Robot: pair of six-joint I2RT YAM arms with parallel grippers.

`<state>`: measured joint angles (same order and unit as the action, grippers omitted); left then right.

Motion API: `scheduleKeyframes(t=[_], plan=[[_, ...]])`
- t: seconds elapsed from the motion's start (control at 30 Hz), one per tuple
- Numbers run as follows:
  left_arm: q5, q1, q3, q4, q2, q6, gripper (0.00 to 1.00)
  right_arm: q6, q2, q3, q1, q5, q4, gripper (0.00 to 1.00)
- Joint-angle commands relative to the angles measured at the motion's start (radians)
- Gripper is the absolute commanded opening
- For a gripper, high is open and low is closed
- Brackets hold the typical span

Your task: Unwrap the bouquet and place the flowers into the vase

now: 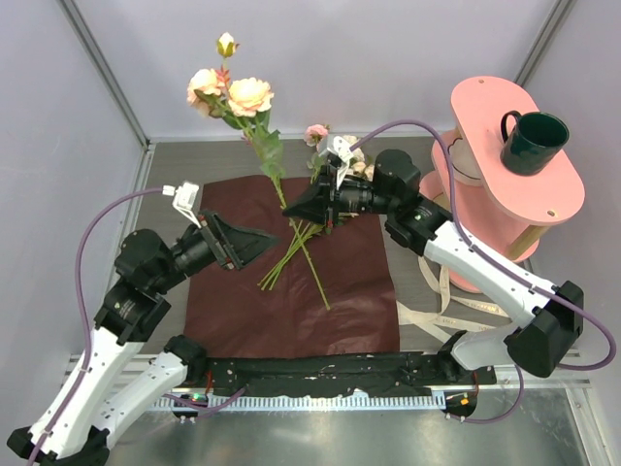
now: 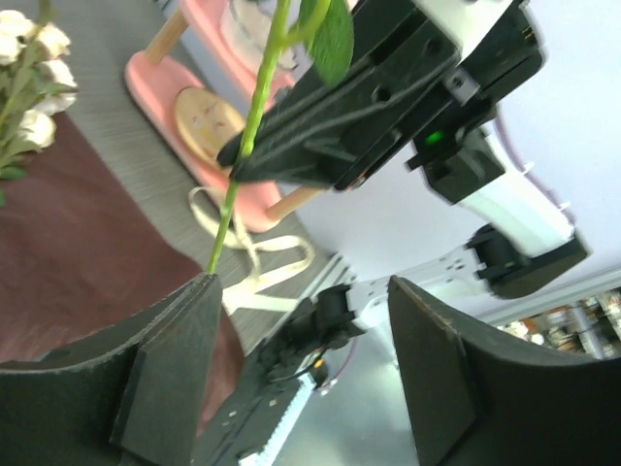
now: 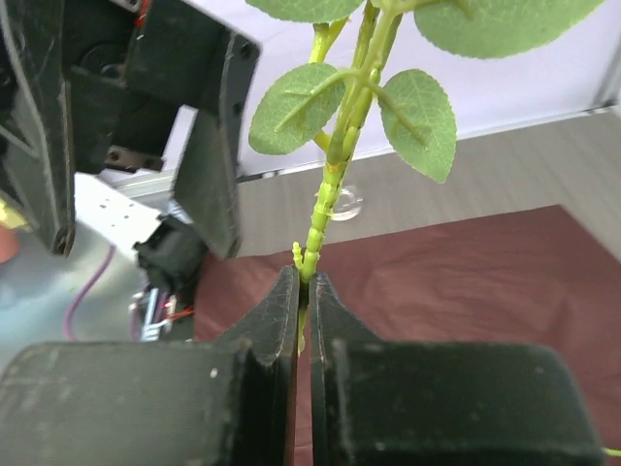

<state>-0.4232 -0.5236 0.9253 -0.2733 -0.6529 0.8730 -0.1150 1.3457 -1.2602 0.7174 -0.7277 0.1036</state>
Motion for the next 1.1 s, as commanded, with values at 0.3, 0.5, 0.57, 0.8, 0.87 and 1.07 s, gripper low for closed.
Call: scheduleKeyframes(t=[0.3,0.5,0.57,0.8,0.87,1.07], plan=[[0.023,-0.006,-0.003,0.198,-0.03,0.073,0.59,-0.018,-0.06,-0.024,0.109,-0.128,-0.042,0.01],[0.018,-0.006,-0.006,0.215,-0.025,0.075,0.4,0.011,-0.045,-0.034,0.157,-0.116,-0.076,0.01],[0.027,-0.006,0.009,0.195,-0.024,0.043,0.27,0.014,-0.049,-0.038,0.165,-0.078,-0.082,0.01],[0.343,-0.006,0.315,-0.243,-0.03,-0.291,0.0,-0.06,-0.163,0.031,0.169,0.561,-0.073,0.68],[0.476,-0.006,0.467,-0.369,-0.063,-0.401,0.0,-0.078,-0.224,0.059,0.169,0.861,-0.07,0.72],[0.825,-0.006,0.818,-0.492,-0.155,-0.689,0.0,-0.086,-0.33,0.179,0.168,1.168,-0.044,0.77]])
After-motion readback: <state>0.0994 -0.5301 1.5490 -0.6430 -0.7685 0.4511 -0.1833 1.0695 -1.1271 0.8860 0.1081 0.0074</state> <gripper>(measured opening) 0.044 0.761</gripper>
